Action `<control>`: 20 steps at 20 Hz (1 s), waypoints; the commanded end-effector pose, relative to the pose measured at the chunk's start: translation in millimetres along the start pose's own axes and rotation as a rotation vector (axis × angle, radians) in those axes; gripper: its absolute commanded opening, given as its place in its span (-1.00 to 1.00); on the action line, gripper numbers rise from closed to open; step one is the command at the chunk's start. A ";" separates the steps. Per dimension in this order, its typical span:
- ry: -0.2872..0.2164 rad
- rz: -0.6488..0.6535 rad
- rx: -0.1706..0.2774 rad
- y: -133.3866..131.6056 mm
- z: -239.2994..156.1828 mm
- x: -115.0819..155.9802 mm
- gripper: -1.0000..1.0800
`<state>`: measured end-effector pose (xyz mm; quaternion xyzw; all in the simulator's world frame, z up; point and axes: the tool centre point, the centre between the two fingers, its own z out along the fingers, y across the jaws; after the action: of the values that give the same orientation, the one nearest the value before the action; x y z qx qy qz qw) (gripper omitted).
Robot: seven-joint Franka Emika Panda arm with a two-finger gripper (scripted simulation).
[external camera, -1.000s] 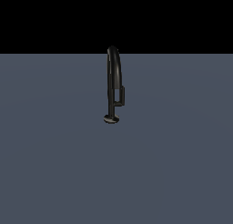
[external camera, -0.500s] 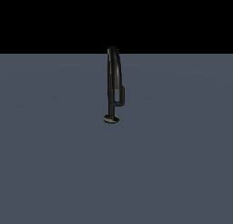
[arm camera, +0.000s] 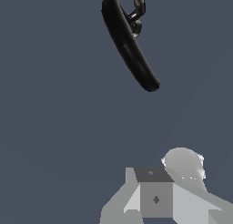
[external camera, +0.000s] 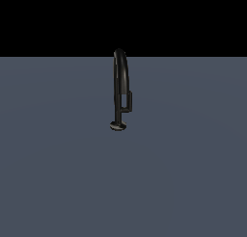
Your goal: Turn on the faucet by rotating a designated handle.
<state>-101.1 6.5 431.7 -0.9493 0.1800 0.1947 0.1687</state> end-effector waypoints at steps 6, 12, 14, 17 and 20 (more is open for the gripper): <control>-0.112 0.096 0.089 -8.1 5.9 46.3 -1.00; -0.204 0.174 0.163 -11.7 14.0 83.7 -1.00; -0.235 0.201 0.188 -12.4 17.5 96.2 -1.00; -0.283 0.241 0.227 -13.0 23.5 115.1 -1.00; -0.332 0.283 0.266 -13.1 30.4 134.0 -1.00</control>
<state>2.8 -5.9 358.1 -0.8496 0.2962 0.3335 0.2815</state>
